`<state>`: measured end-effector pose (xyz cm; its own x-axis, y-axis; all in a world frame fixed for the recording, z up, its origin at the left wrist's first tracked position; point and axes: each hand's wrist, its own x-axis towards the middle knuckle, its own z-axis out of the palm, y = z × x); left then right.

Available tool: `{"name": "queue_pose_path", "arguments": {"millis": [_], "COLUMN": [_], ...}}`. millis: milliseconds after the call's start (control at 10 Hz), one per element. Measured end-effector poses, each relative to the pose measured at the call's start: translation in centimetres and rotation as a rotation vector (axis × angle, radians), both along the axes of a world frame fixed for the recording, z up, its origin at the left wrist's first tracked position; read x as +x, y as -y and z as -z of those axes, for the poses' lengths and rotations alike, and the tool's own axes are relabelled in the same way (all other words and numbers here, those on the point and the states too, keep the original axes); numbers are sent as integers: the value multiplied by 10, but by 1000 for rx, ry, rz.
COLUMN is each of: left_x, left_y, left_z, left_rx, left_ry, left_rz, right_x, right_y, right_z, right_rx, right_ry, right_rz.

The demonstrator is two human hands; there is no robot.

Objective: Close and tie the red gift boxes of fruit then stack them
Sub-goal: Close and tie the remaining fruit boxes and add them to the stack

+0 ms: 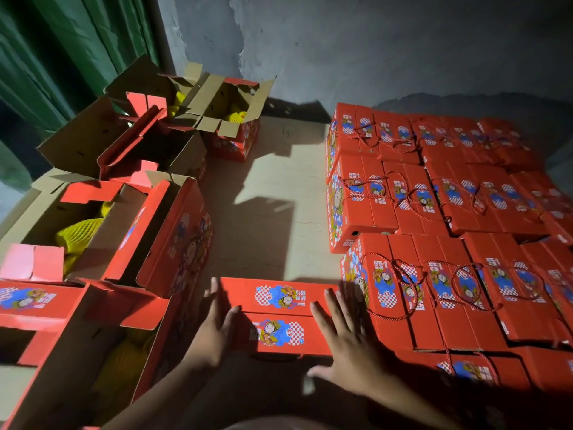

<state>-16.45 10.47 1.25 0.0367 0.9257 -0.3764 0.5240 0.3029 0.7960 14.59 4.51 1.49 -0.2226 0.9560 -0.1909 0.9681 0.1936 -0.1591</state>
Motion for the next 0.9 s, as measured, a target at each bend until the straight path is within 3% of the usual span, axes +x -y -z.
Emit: {"name": "queue_pose_path", "arguments": {"millis": [100, 200, 300, 400, 500, 600, 700, 800, 900], "left_x": [5, 11, 6, 4, 6, 7, 13, -1, -45], "left_y": [2, -6, -10, -2, 4, 1, 0, -3, 61], "left_z": [2, -4, -11, -17, -21, -22, -20, -12, 59], "left_rx": [-232, -282, -354, -517, -525, -564, -601, -449, -569], "left_ry": [205, 293, 284, 434, 384, 485, 581, 595, 646], "left_rz": [-194, -322, -321, -400, -481, -520, -631, -622, -548], "right_x": [-12, -38, -55, -57, -52, -44, -52, -63, -70], "right_y": [9, 2, -8, -37, -84, -125, -145, -152, -152], "right_z": [6, 5, -1, -10, -22, -34, -45, -58, -82], "right_rx": [70, 93, 86, 43, -131, -271, -463, -387, -381], "right_ry": [63, 25, -55, -138, -197, -162, -462, -652, -717], "right_rz": [29, 50, -26, 29, 240, 336, 389, 399, 388]}}
